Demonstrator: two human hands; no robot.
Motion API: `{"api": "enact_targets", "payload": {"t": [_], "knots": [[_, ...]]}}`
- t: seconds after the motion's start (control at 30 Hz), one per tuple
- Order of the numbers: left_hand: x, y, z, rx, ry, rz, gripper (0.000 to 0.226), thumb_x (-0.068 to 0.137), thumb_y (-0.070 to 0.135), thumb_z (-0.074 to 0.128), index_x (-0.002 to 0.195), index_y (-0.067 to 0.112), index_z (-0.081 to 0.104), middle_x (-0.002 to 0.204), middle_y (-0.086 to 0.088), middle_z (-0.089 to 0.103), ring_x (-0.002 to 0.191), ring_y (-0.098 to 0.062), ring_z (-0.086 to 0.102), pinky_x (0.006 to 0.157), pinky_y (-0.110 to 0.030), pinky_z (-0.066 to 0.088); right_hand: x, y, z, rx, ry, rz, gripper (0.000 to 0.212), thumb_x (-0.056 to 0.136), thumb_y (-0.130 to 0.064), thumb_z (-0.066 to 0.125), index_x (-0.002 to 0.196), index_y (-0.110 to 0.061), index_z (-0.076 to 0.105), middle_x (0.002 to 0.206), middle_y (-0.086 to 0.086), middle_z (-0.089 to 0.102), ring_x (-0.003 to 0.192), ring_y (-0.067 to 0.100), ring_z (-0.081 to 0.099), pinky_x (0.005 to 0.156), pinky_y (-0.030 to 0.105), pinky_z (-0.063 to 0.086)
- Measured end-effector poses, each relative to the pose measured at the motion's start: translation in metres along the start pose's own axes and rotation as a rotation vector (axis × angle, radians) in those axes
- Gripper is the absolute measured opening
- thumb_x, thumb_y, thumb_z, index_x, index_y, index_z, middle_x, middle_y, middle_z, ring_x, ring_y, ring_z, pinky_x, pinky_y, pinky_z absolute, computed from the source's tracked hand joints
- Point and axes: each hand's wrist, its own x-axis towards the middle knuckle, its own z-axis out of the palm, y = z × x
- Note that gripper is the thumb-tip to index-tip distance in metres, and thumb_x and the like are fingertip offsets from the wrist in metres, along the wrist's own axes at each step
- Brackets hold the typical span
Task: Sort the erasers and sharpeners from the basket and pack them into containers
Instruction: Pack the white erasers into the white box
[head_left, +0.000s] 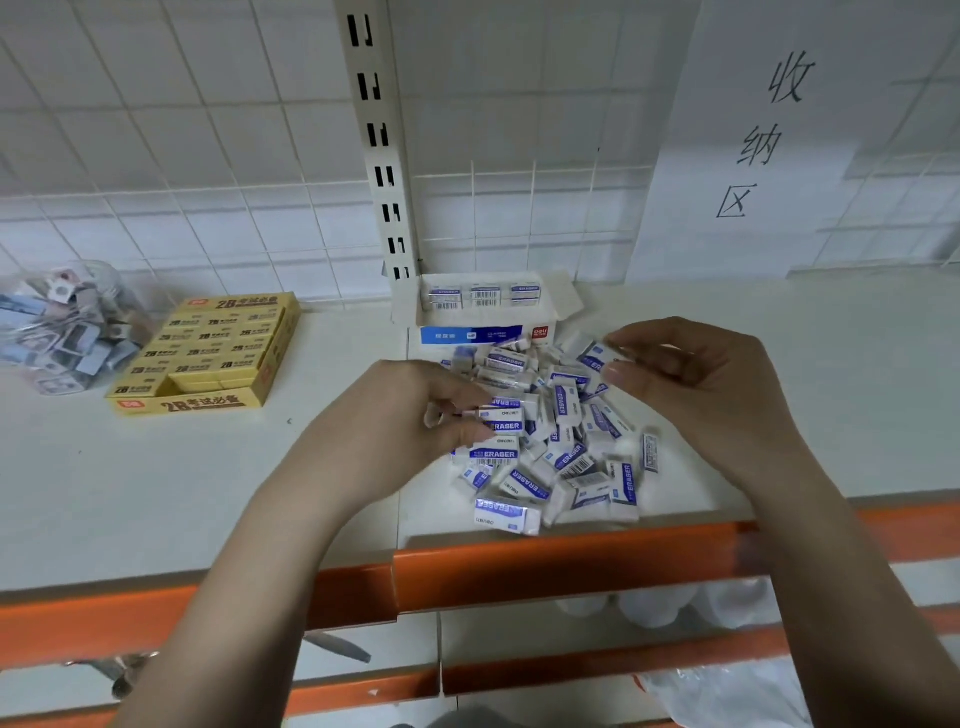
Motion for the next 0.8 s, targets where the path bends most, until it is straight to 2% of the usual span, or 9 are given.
{"api": "enact_targets", "payload": {"t": [0.1,0.2,0.27,0.37,0.5,0.67,0.8], "knots": [[-0.002,0.002,0.007,-0.025,0.039,-0.058,0.028,0.075,0.033,0.075,0.102,0.028,0.072,0.078,0.023,0.058,0.073,0.01,0.054,0.063,0.0,0.035,-0.002,-0.002,0.003,0.013,0.022,0.008,0.027,0.074,0.005,0.071,0.083,-0.021,0.068,0.073,-0.013,0.072,0.072,-0.002,0.067,0.066,0.009,0.05],[-0.001,0.005,0.009,-0.085,0.073,-0.101,0.024,0.073,0.029,0.077,0.097,0.028,0.072,0.073,0.027,0.055,0.066,0.015,0.051,0.061,0.0,0.035,-0.004,-0.004,0.005,0.014,0.04,0.016,0.028,0.075,0.006,0.07,0.081,-0.022,0.068,0.07,-0.016,0.071,0.069,-0.004,0.066,0.065,0.009,0.05],[-0.003,0.006,0.009,-0.094,0.091,-0.092,0.025,0.073,0.027,0.077,0.097,0.029,0.073,0.076,0.023,0.059,0.07,0.009,0.054,0.064,-0.003,0.037,-0.006,-0.004,0.007,0.009,0.038,0.028,0.027,0.076,0.005,0.07,0.081,-0.022,0.068,0.069,-0.016,0.07,0.068,-0.004,0.066,0.066,0.009,0.051],[-0.007,0.008,0.007,-0.117,0.183,-0.052,0.022,0.074,0.026,0.077,0.096,0.027,0.074,0.083,0.011,0.067,0.075,-0.003,0.06,0.073,-0.019,0.048,-0.008,-0.006,0.008,0.001,0.043,0.036,0.025,0.077,0.002,0.071,0.083,-0.023,0.068,0.069,-0.016,0.071,0.067,-0.002,0.066,0.064,0.01,0.051],[-0.01,0.01,-0.006,-0.155,0.283,0.04,0.022,0.074,0.024,0.076,0.096,0.022,0.074,0.079,0.004,0.067,0.072,-0.009,0.062,0.075,-0.028,0.052,-0.004,-0.009,0.008,0.008,0.086,0.047,0.02,0.08,-0.005,0.07,0.084,-0.024,0.069,0.074,-0.013,0.072,0.068,0.002,0.066,0.066,0.014,0.053],[-0.011,0.013,-0.028,-0.275,0.388,0.104,0.023,0.074,0.017,0.077,0.088,0.033,0.069,0.073,0.009,0.061,0.067,-0.004,0.057,0.072,-0.017,0.05,0.007,-0.019,0.005,0.161,0.121,0.088,0.016,0.085,-0.006,0.064,0.087,-0.021,0.069,0.067,-0.008,0.071,0.067,0.005,0.066,0.066,0.018,0.053],[-0.011,0.017,-0.037,-0.408,0.452,0.076,0.025,0.072,0.01,0.077,0.085,0.031,0.07,0.078,0.005,0.062,0.066,0.0,0.053,0.068,-0.008,0.044,0.016,-0.029,0.004,0.22,0.105,0.055,0.016,0.087,-0.003,0.061,0.091,-0.017,0.068,0.066,-0.005,0.068,0.066,0.01,0.067,0.07,0.022,0.055]]}}
